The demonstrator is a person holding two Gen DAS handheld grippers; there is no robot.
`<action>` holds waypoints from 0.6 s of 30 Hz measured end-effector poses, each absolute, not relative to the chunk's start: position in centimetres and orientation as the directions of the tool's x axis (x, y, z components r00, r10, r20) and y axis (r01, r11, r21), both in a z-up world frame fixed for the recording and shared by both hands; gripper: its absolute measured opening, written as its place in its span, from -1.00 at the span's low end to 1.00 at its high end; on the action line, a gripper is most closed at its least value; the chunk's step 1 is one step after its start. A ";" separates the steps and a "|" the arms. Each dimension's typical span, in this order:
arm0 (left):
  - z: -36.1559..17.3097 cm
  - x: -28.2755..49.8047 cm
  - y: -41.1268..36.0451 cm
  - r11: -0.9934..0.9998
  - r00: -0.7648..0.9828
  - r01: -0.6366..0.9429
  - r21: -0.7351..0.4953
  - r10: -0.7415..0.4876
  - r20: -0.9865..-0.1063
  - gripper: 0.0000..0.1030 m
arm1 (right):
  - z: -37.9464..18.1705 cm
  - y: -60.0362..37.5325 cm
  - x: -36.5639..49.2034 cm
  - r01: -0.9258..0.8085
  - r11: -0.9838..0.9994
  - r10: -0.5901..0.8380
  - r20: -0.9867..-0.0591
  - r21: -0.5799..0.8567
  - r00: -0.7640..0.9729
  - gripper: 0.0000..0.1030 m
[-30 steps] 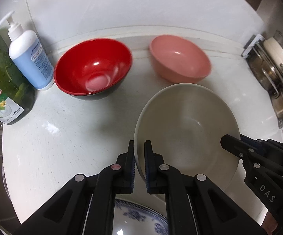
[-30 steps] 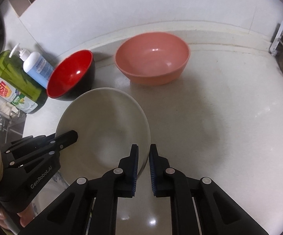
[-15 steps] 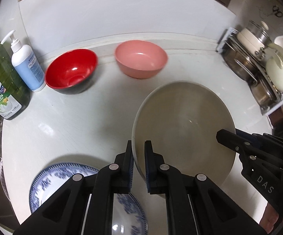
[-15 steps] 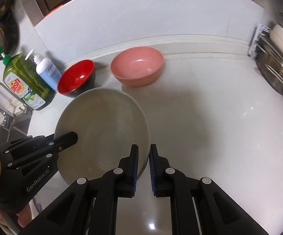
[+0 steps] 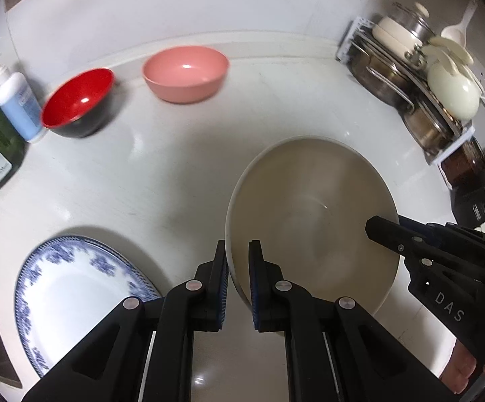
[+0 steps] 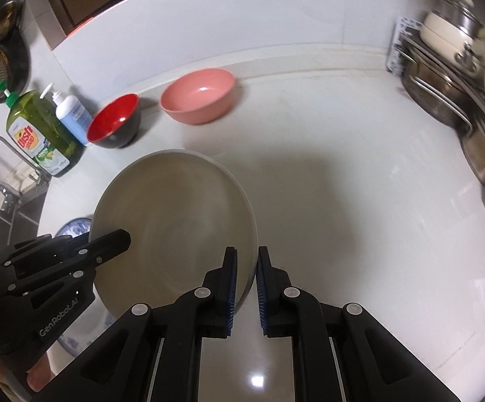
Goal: Organize plates and bowls
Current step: 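Lift the cream bowl with both grippers and carry it toward the plate stack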
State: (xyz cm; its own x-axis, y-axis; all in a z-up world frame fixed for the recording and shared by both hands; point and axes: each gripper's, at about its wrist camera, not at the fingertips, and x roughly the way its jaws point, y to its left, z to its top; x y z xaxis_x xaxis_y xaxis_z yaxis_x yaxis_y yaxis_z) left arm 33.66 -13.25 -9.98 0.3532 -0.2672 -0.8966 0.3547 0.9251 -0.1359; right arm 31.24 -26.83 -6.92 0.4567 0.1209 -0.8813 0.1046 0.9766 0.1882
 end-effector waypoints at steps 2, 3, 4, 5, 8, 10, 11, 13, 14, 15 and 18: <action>-10.5 33.3 -13.9 0.923 0.337 0.359 -0.142 -0.270 -0.902 -0.78 | -7.2 -27.5 30.8 0.113 0.976 0.116 -0.885 0.186 0.451 -0.75; -10.8 33.2 -14.2 0.921 0.328 0.363 -0.145 -0.272 -0.905 -0.78 | -7.4 -27.9 30.5 0.120 0.976 0.113 -0.887 0.185 0.447 -0.75; -11.1 33.1 -14.6 0.919 0.317 0.365 -0.147 -0.271 -0.909 -0.78 | -7.5 -28.1 30.4 0.123 0.975 0.111 -0.889 0.183 0.444 -0.75; -11.4 33.0 -14.9 0.919 0.311 0.366 -0.149 -0.272 -0.911 -0.78 | -7.7 -28.5 30.2 0.127 0.976 0.105 -0.891 0.178 0.441 -0.75; -12.3 32.8 -16.0 0.915 0.283 0.372 -0.156 -0.272 -0.920 -0.78 | -8.3 -29.3 29.8 0.142 0.974 0.099 -0.898 0.175 0.429 -0.75; -12.8 32.7 -16.7 0.913 0.266 0.375 -0.161 -0.272 -0.925 -0.77 | -8.8 -29.9 29.6 0.152 0.973 0.094 -0.904 0.171 0.417 -0.75; -13.1 32.7 -17.1 0.912 0.256 0.377 -0.162 -0.270 -0.928 -0.77 | -9.0 -30.3 29.6 0.158 0.972 0.094 -0.907 0.173 0.411 -0.75; -13.5 32.6 -17.7 0.911 0.248 0.380 -0.158 -0.265 -0.932 -0.77 | -9.6 -30.8 29.4 0.167 0.971 0.092 -0.913 0.170 0.398 -0.75; -13.7 32.6 -18.0 0.912 0.243 0.381 -0.155 -0.261 -0.934 -0.77 | -9.9 -31.2 29.4 0.172 0.970 0.093 -0.915 0.173 0.393 -0.75; -13.8 32.5 -18.3 0.911 0.240 0.381 -0.154 -0.259 -0.936 -0.77 | -10.2 -31.5 29.3 0.175 0.969 0.094 -0.917 0.173 0.388 -0.75; -14.3 32.4 -18.9 0.913 0.231 0.379 -0.152 -0.253 -0.940 -0.77 | -10.9 -32.3 29.3 0.181 0.967 0.098 -0.922 0.177 0.375 -0.75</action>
State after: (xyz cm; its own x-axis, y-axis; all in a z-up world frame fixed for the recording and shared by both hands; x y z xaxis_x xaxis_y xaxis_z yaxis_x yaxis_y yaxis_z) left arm 32.44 -18.88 -14.30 0.2311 -0.2527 -0.9395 0.3787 0.9129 -0.1524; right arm 29.27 -32.31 -10.94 0.3749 0.0982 -0.9218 0.1812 0.9674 0.1768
